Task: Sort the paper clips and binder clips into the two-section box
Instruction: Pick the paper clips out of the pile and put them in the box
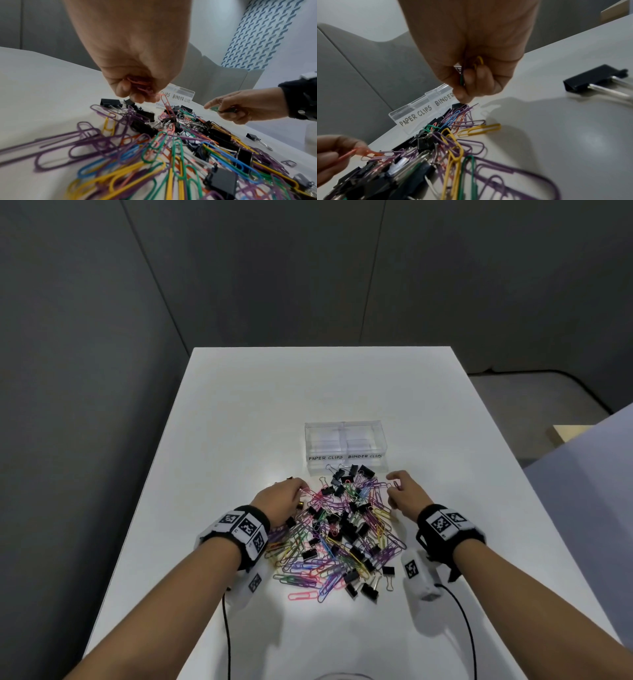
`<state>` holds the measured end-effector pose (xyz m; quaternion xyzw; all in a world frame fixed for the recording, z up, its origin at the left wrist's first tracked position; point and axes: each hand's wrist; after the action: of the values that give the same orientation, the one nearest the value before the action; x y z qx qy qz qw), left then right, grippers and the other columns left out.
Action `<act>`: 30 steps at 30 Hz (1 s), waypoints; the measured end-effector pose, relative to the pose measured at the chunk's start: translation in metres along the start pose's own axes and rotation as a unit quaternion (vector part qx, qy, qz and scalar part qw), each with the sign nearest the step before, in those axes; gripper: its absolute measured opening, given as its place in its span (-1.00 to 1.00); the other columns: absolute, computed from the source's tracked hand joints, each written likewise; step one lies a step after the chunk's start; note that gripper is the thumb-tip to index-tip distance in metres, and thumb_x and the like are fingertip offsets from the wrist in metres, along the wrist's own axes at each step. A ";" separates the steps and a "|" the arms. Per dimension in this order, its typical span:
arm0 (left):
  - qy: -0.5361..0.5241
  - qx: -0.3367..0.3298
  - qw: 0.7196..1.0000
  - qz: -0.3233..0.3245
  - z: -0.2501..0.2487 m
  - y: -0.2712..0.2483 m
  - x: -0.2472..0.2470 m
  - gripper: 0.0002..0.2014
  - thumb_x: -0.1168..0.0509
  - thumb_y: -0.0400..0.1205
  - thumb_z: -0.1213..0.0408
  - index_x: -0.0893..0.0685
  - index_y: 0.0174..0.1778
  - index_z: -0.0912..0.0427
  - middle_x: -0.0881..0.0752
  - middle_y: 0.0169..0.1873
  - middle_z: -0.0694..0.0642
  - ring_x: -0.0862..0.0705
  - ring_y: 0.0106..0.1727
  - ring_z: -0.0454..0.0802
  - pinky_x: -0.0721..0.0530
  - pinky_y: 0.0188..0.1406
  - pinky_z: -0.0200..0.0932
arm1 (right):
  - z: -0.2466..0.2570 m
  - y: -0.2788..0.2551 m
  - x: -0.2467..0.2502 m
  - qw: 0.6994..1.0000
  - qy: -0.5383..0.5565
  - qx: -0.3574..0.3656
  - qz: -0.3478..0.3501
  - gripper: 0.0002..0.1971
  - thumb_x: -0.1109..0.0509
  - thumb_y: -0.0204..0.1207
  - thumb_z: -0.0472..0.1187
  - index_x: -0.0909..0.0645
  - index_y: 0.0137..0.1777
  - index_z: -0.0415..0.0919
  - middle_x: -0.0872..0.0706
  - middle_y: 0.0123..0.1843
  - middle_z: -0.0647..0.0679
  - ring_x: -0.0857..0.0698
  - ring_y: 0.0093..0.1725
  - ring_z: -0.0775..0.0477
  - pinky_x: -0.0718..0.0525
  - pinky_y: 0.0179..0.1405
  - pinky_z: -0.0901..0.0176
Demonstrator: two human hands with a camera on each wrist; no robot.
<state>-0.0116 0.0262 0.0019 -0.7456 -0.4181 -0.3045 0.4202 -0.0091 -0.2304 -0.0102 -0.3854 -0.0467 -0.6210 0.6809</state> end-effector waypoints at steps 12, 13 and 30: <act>-0.127 0.014 0.990 -0.057 -0.002 -0.013 -0.005 -0.77 -0.05 0.73 0.04 -0.39 -0.13 0.11 -0.47 -0.43 -0.03 -0.44 -0.33 0.02 -0.33 -0.36 -0.14 | -0.010 -0.006 0.001 0.987 -0.160 -0.016 0.003 -0.88 -0.18 0.66 -0.16 -0.40 0.01 -0.23 -0.54 -0.06 -0.10 -0.52 -0.09 -0.08 -0.40 -0.10 0.18; -0.133 0.015 0.990 -0.053 -0.001 -0.014 -0.006 -0.78 -0.13 0.70 0.05 -0.39 -0.15 0.11 -0.45 -0.44 -0.04 -0.42 -0.36 0.00 -0.32 -0.38 -0.15 | -0.012 -0.008 0.000 0.983 -0.182 -0.017 0.013 -0.84 -0.23 0.63 -0.14 -0.43 0.06 -0.23 -0.54 -0.05 -0.10 -0.52 -0.07 -0.08 -0.41 -0.09 0.18; -0.135 0.014 0.991 0.010 0.003 -0.018 -0.001 -0.71 -0.10 0.71 0.35 -0.52 0.35 0.15 -0.69 0.07 0.15 -0.62 -0.20 -0.09 -0.51 -0.29 -0.40 | -0.005 -0.017 0.002 0.949 -0.310 0.049 0.040 -0.87 -0.14 0.63 -0.26 -0.39 -0.16 -0.21 -0.57 -0.16 -0.12 -0.52 -0.17 -0.07 -0.45 -0.20 0.20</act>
<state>-0.0279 0.0342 0.0063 -0.7782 -0.4676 -0.1905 0.3735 -0.0253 -0.2332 -0.0048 -0.5265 -0.2707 -0.4397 0.6754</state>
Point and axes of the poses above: each hand's wrist, its own y-axis towards the middle knuckle, its own x-axis out of the back of the hand, z = x × y
